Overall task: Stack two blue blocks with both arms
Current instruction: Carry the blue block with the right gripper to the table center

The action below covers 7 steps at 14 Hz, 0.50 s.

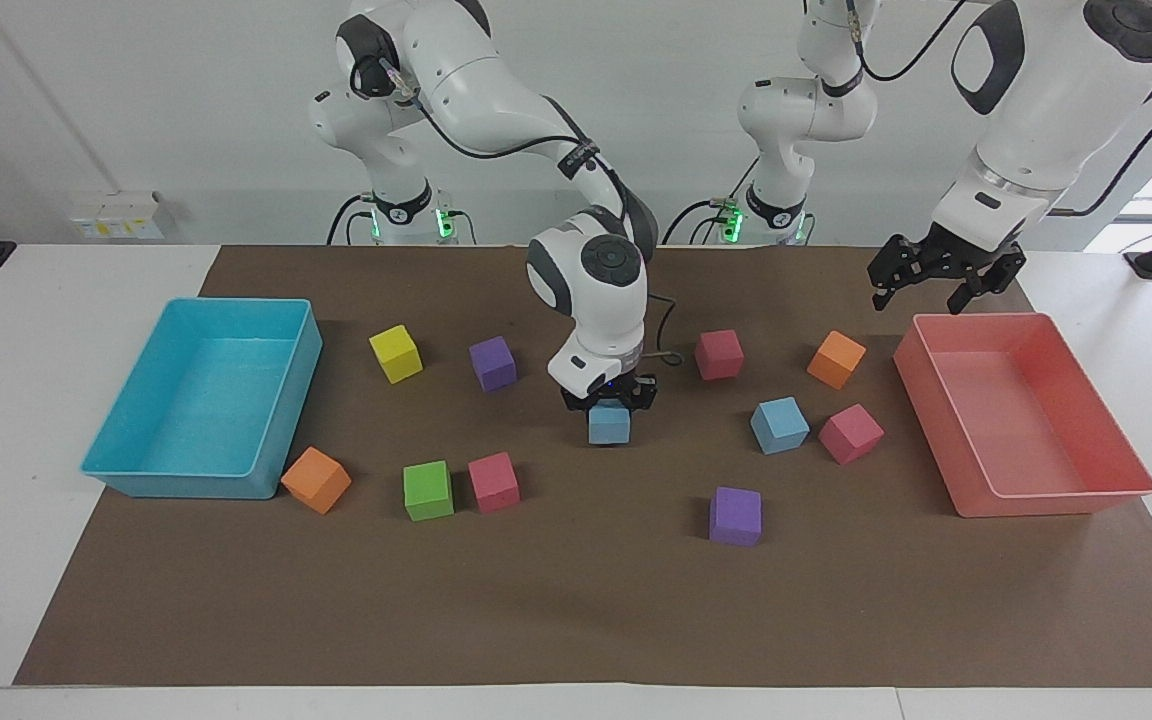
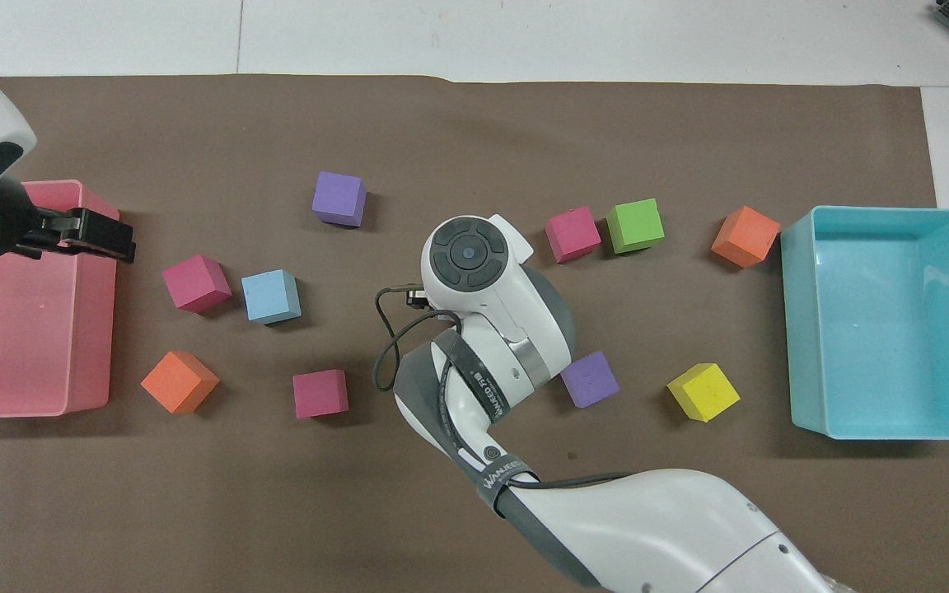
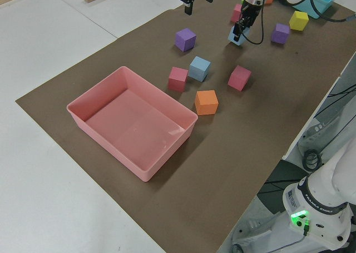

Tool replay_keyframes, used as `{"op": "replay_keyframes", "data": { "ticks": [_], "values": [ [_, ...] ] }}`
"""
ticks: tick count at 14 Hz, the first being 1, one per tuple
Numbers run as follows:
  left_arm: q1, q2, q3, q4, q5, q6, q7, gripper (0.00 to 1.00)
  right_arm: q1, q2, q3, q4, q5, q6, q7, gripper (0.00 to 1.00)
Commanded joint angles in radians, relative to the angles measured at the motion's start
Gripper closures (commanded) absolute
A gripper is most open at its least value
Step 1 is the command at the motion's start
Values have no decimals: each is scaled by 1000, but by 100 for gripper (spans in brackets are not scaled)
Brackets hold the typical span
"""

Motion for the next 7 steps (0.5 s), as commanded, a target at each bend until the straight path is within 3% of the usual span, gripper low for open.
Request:
{"op": "replay_keyframes", "data": {
  "ticks": [1,7],
  "values": [
    [11,9,-6,25,3,-25,7,0,5,-6,0,-29,-21,21,2,100],
    [11,9,-6,25,3,-25,7,0,16,-9,0,-63,-40,52,-67,100]
  ]
}}
